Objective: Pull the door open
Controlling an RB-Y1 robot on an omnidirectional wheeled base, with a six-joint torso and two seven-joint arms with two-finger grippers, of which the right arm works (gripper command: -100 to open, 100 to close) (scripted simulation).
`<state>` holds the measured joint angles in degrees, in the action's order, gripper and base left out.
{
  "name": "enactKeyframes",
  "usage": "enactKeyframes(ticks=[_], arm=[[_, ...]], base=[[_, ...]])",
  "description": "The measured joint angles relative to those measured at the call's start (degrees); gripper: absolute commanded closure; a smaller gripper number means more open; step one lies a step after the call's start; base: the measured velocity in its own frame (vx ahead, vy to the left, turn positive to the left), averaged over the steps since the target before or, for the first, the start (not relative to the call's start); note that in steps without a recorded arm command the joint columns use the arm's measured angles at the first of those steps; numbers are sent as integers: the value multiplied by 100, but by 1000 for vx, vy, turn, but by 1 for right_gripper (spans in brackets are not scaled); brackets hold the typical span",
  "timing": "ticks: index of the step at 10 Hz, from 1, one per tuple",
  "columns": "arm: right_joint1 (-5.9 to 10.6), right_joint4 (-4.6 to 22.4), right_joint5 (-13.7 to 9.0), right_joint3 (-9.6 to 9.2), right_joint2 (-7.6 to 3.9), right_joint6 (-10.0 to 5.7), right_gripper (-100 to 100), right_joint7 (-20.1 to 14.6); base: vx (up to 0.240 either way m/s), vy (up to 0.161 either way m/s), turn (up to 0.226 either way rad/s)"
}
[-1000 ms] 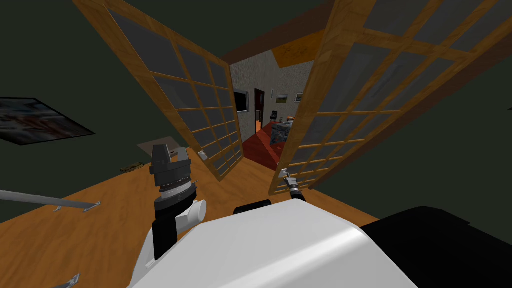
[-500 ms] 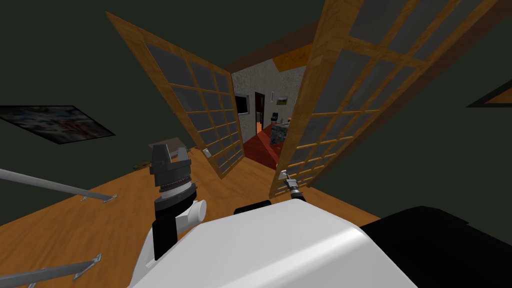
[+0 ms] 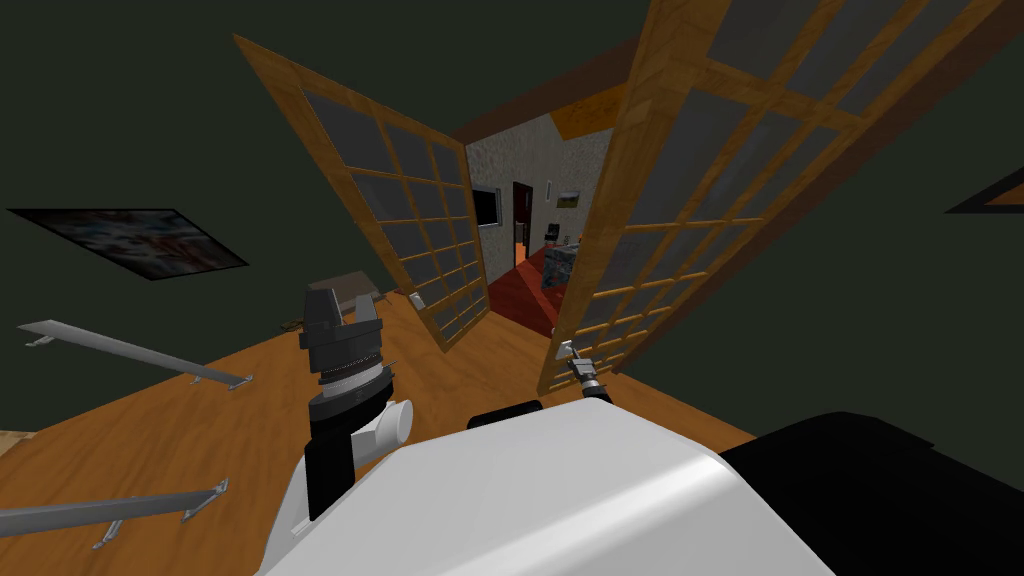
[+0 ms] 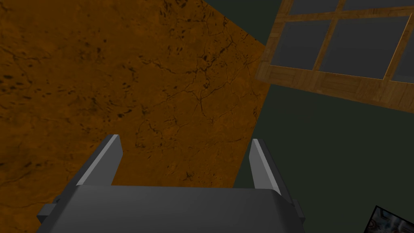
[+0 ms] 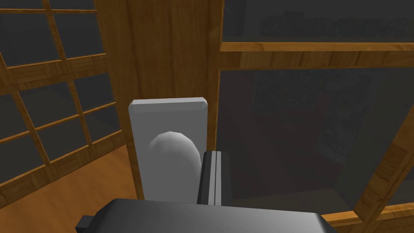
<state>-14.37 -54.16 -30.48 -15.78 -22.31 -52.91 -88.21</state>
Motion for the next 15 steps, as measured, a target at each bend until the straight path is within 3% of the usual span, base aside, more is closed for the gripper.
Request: enactKeyframes(ticks=[2, 3, 8, 9, 11, 12, 13, 14, 15], arm=[[19, 52, -4, -1, -43, -19, -100, -40], [5, 67, -17, 25, -60, -11, 100, -36], [11, 57, -14, 22, -56, -20, 100, -33], [12, 56, -14, 21, -56, -20, -100, -33], [32, 130, 41, -51, -194, -171, -100, -179], [-124, -118, 48, -76, -272, -106, -100, -187], [-91, -45, 71, -117, -270, -118, -100, -212], [-3, 204, 105, -174, -272, -241, -100, -301], [-66, 160, 124, -218, -335, -262, -100, -362]], base=[[-13, -27, -31], [16, 2, 34], [3, 2, -5], [-143, -28, 155], [-199, -53, 103], [-140, -30, 4], [-91, -24, 19], [-130, -57, 84], [-147, -67, 97]])
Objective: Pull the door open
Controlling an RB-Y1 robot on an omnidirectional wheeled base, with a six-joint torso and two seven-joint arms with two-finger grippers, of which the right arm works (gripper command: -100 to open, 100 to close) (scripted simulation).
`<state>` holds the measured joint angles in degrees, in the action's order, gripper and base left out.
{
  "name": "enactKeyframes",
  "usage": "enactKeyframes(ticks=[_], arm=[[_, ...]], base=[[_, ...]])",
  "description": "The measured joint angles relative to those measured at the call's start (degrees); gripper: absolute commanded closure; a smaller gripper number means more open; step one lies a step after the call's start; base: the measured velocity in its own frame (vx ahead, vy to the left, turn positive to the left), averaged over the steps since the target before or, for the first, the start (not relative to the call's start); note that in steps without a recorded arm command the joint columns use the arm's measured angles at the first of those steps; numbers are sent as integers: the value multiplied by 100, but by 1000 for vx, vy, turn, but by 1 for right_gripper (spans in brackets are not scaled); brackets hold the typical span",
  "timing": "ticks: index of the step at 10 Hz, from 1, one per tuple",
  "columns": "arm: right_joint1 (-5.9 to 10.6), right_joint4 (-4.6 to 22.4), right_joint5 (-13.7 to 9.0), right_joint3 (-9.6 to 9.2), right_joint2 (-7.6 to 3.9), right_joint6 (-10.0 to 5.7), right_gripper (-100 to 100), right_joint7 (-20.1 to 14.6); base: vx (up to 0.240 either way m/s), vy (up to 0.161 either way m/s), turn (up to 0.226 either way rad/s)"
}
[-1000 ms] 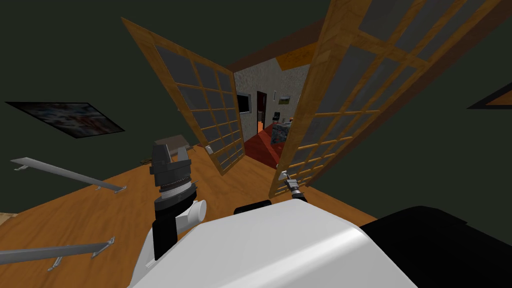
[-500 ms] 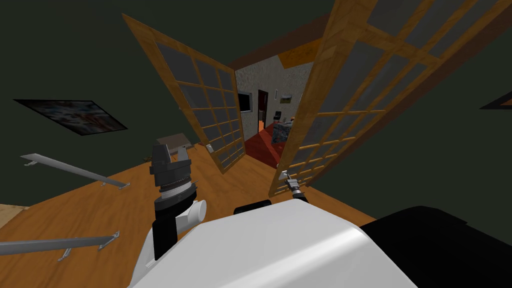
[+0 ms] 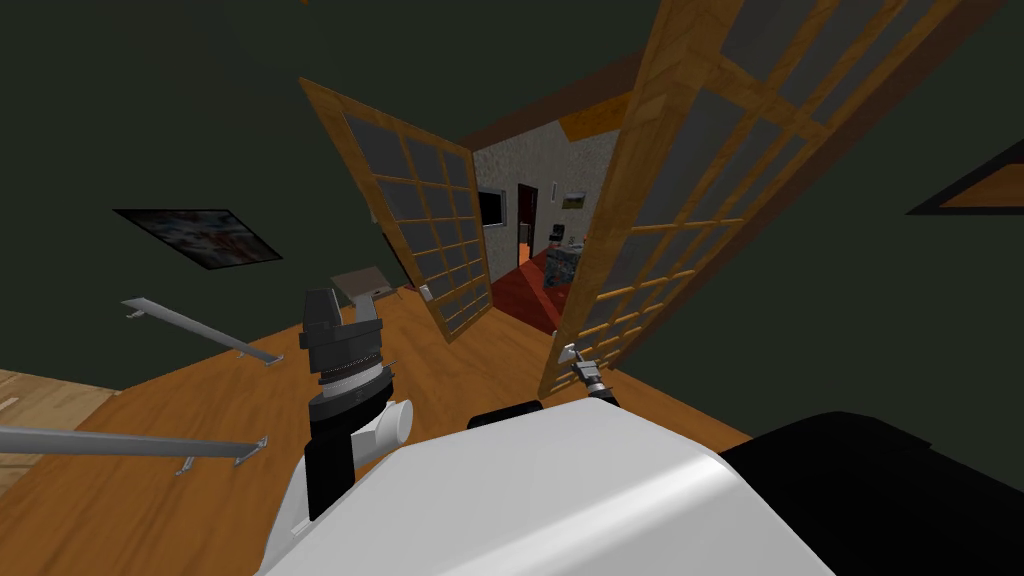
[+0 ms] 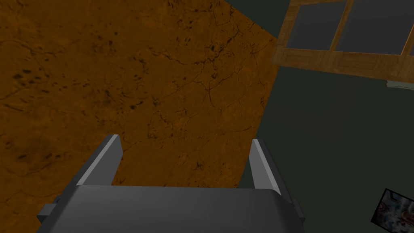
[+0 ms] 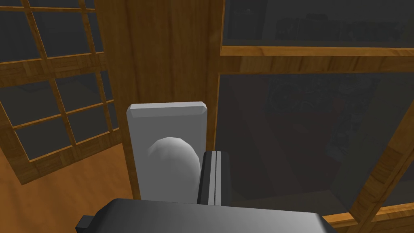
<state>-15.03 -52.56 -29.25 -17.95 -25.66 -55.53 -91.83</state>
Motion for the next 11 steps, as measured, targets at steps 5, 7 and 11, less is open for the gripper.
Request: enactKeyframes(ticks=[5, 7, 11], arm=[[-84, -74, 76, -126, -90, -121, -100, -111], [-74, -85, 89, -158, -128, -102, -100, -155], [-159, -186, 100, -173, -145, -93, -100, -140]], base=[[-69, -34, 28], [-45, -12, 27], [-11, -6, 0]])
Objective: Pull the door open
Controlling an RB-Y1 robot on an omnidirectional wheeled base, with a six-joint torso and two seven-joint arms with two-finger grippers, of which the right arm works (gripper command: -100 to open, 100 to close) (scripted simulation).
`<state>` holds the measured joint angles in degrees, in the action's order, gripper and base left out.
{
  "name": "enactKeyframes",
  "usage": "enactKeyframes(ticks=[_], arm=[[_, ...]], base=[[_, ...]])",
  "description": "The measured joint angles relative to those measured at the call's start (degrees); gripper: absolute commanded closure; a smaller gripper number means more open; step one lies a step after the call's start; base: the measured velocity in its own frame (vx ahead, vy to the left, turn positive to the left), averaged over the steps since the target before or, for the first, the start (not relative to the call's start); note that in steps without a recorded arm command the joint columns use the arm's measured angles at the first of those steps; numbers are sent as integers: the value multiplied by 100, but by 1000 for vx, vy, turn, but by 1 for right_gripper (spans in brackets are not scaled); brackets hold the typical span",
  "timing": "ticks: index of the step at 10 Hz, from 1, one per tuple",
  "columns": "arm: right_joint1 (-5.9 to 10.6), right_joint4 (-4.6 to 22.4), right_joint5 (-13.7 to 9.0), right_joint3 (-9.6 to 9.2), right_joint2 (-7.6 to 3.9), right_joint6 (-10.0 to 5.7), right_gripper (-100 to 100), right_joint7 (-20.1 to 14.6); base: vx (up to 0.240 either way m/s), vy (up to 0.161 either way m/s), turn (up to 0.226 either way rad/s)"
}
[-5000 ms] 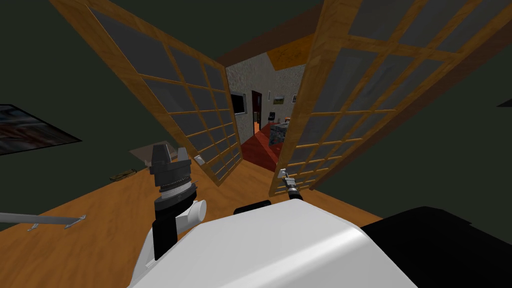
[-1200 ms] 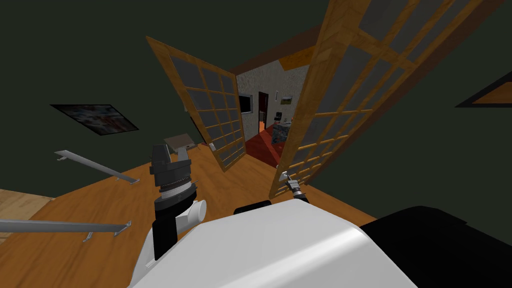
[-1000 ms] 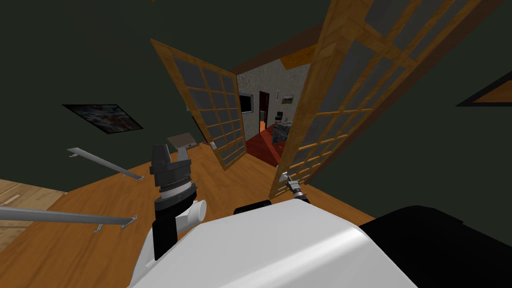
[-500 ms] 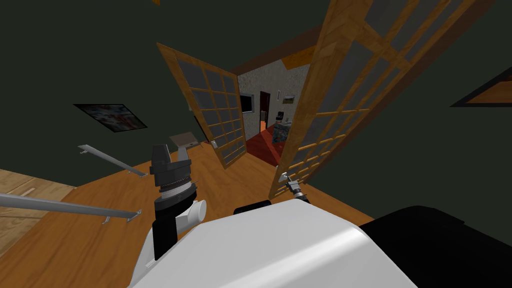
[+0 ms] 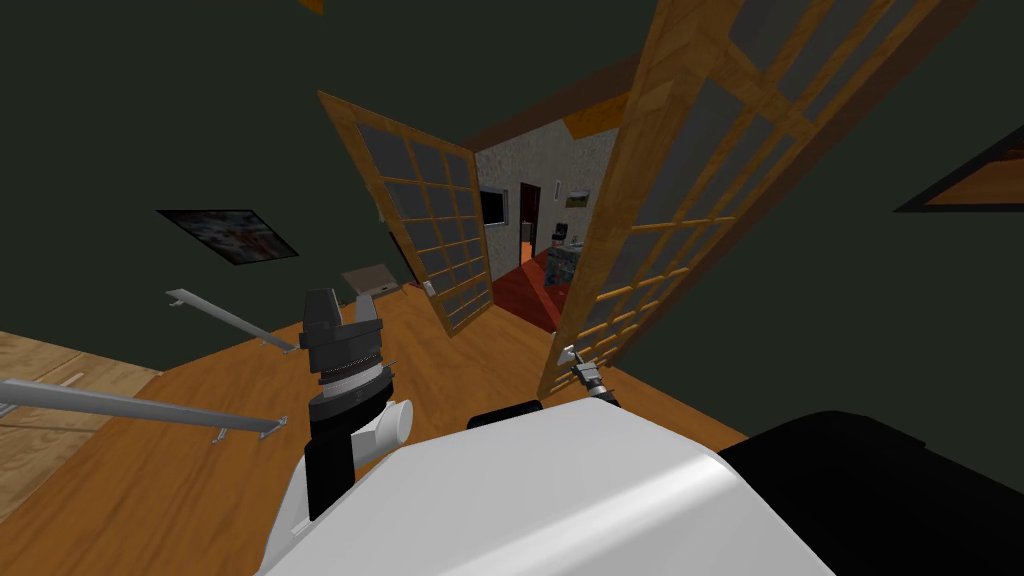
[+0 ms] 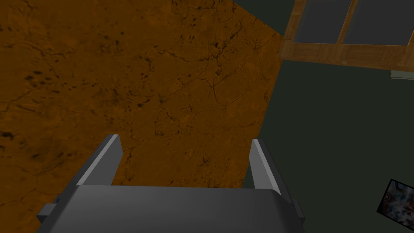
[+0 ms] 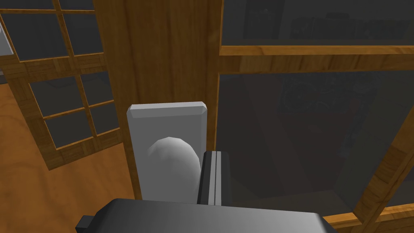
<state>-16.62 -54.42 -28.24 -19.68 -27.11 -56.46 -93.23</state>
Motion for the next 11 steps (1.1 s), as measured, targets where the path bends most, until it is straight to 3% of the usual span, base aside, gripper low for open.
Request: enactKeyframes(ticks=[2, 7, 9, 11], arm=[[81, 119, 7, -13, -9, -45, -100, -47], [30, 41, 9, -15, -19, -41, -100, -37], [79, 177, 13, -10, -14, -113, -100, -61], [102, 353, -78, 128, 59, -149, -100, -54]], base=[[-22, -1, 7], [-5, -6, 0], [11, -10, 41], [21, 16, 80]])
